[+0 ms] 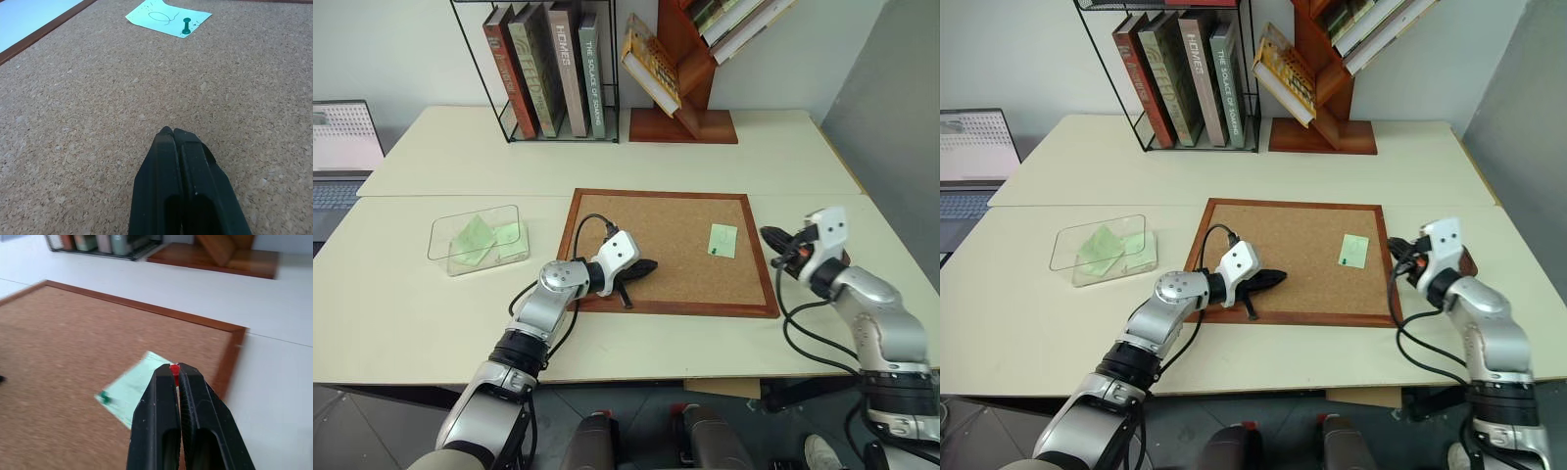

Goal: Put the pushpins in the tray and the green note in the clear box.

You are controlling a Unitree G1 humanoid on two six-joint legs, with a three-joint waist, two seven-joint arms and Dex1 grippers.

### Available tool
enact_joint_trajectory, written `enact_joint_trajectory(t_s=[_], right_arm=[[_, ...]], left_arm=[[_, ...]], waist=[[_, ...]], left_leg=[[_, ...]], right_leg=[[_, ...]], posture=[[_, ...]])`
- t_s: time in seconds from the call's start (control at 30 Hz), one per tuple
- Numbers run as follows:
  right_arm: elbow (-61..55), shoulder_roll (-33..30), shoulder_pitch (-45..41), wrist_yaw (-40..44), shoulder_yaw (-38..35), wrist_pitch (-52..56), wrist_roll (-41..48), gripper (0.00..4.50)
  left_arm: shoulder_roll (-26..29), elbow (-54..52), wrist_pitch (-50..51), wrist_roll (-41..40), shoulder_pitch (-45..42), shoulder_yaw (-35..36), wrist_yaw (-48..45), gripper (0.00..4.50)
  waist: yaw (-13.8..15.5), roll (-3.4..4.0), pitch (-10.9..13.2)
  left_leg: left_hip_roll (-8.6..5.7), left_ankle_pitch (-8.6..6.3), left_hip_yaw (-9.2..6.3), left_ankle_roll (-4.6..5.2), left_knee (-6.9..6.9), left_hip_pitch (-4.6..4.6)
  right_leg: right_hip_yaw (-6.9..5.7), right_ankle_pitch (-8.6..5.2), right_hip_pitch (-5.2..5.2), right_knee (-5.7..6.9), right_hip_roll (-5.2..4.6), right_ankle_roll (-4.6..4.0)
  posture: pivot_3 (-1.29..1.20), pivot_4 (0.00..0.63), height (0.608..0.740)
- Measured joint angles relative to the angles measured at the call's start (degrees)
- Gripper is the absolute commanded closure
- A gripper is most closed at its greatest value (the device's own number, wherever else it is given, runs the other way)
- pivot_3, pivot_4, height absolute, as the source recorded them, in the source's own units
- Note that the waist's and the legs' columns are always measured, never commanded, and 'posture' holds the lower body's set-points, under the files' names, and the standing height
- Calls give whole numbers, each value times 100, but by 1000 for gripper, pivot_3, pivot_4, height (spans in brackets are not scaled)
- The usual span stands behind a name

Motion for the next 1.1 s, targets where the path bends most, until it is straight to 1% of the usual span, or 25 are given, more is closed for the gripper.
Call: enact_joint_trajectory(t_s=[0.2,0.47,0.53,0.6,0.73,0.8,0.83,0.87,1.1], right_arm=[[463,-457,134,-458,-418,291,-245,4470],[1182,-540,-151,-597,-307,418,-472,4470],[1323,-541,-262,-596,-223,419,-525,4008],[1442,-541,-336,-600,-152,415,-604,3772],[1701,-543,-513,-653,-87,403,-725,2885],[1786,-543,-556,-696,-58,317,-799,2554],[1800,-544,-564,-714,-59,270,-846,2278],[1800,-546,-565,-714,-59,242,-863,2137],[1631,-546,-566,-702,-181,84,-821,2137]], left_arm=[[4,5,-3,5,1,0,14,4500],[-6,3,-2,6,4,2,22,4500],[-10,2,-2,6,3,1,22,4500],[-20,2,-3,6,6,2,25,4500],[-26,2,-7,6,10,2,33,4500],[-28,0,-7,6,10,2,33,4500],[-27,1,-8,6,11,2,33,4500],[-27,1,-7,6,11,2,34,4500],[-27,4,-13,6,10,2,40,4500]], waist=[[-4,0,0],[-8,0,0],[-5,0,0],[-1,0,0],[0,0,0],[0,0,0],[0,0,0],[0,0,0],[0,0,0]], left_leg=[[0,0,2,0,0,1],[-2,0,4,0,1,1],[-2,0,4,0,1,0],[-2,0,2,0,1,0],[-4,0,3,0,1,-1],[-5,0,3,0,1,-1],[-5,0,3,0,1,-1],[-4,0,3,0,0,-1],[-4,0,2,0,1,-1]], right_leg=[[1,0,0,0,-1,0],[1,0,0,-1,2,1],[1,0,0,-1,3,1],[1,0,1,-2,3,1],[2,0,1,-2,4,1],[2,1,1,-2,4,1],[2,1,1,-2,4,1],[2,1,1,-2,4,2],[1,1,1,-2,4,2]], posture=[[0,150,740],[0,150,740],[0,150,740],[0,150,740],[0,150,740],[0,150,740],[0,150,740],[0,150,740],[0,150,740]])
